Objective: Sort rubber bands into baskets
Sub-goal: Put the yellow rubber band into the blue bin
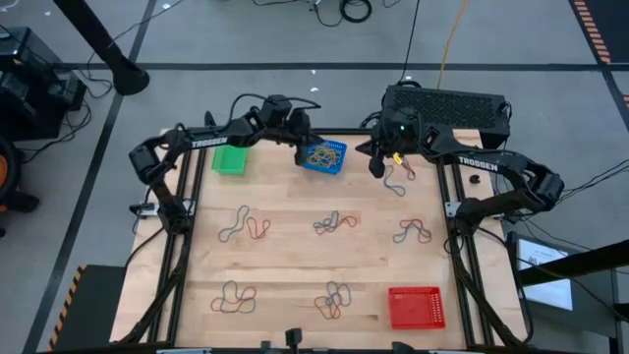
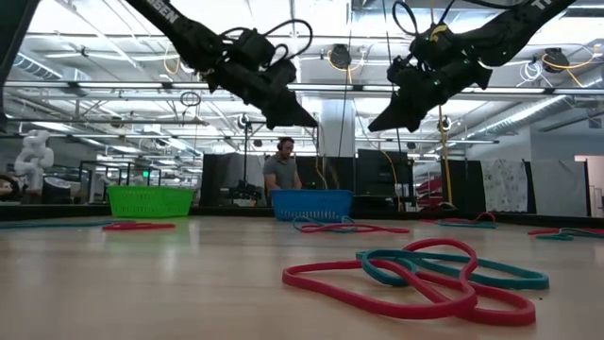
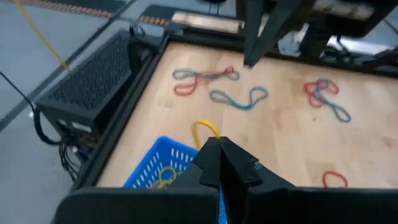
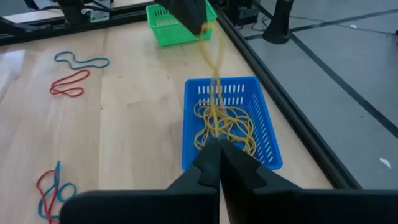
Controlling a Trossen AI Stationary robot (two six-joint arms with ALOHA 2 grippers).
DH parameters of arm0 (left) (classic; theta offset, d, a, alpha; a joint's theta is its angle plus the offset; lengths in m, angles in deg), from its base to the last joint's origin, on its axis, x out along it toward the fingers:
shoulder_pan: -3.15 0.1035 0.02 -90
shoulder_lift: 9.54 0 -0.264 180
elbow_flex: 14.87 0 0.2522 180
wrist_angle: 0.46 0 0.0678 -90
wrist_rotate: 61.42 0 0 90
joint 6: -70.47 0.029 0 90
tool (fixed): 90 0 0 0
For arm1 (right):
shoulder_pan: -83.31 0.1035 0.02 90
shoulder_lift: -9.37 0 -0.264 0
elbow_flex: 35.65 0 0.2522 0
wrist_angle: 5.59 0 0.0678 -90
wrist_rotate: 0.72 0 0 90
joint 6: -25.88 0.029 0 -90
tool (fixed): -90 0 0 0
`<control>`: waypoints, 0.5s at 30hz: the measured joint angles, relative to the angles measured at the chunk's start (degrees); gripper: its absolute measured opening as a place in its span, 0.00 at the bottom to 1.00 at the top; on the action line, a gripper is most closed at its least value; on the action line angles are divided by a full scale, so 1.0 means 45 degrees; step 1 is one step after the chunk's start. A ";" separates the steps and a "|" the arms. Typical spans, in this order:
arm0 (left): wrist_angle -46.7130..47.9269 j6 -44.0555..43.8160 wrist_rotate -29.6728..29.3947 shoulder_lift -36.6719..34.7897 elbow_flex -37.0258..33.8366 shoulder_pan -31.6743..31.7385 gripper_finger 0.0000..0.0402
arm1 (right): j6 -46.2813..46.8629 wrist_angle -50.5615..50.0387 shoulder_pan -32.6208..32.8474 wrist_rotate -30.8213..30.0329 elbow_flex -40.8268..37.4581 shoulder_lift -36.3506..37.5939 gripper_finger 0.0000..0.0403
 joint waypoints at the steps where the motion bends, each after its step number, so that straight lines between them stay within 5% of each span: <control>1: -0.0088 -0.0001 -0.0075 0.0160 0.0000 0.0000 0.00 | -0.0009 -0.0064 0.0000 0.0001 0.0002 0.0000 0.00; 15: 0.0124 -0.0660 -0.0914 0.1387 0.0010 0.0073 0.01 | 0.0055 -0.0555 0.0005 0.0005 -0.0003 0.0000 0.00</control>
